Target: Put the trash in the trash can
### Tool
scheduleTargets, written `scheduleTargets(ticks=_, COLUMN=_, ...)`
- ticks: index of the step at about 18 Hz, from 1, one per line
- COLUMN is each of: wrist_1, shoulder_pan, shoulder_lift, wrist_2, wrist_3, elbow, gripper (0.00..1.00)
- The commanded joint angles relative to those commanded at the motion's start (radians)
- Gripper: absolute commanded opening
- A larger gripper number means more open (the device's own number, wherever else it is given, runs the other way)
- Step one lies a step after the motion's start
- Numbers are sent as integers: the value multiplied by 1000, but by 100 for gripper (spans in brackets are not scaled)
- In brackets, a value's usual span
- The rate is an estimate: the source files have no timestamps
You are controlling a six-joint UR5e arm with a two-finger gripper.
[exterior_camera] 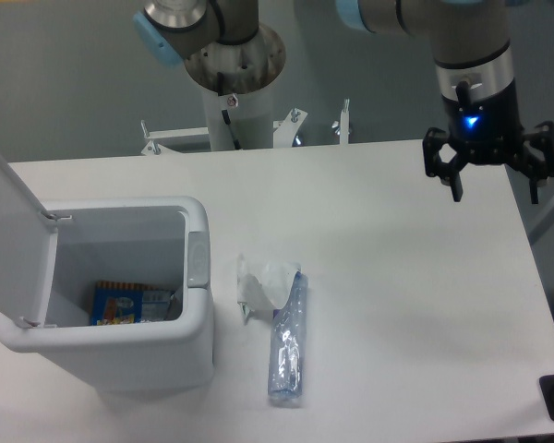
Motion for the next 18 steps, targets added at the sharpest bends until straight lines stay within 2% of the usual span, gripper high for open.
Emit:
scheduleTargets(ticks=10, wrist_1=3, shoulder_pan=-5, shoulder_lift=-8, wrist_2=3, wrist_3=-18, elbow=-9, gripper=100)
scheduleTargets(ticks=14, wrist_1=6, shoulder_pan=-14, shoulder_lift=-8, wrist_2=-3, wrist_3=-92, elbow=-46, gripper=100)
scheduleTargets(ticks=18, wrist_1=11, shoulder_pan=-55, shoulder_lift=-12, wrist_2=-5, wrist_3=-188, elbow=-84, gripper=100)
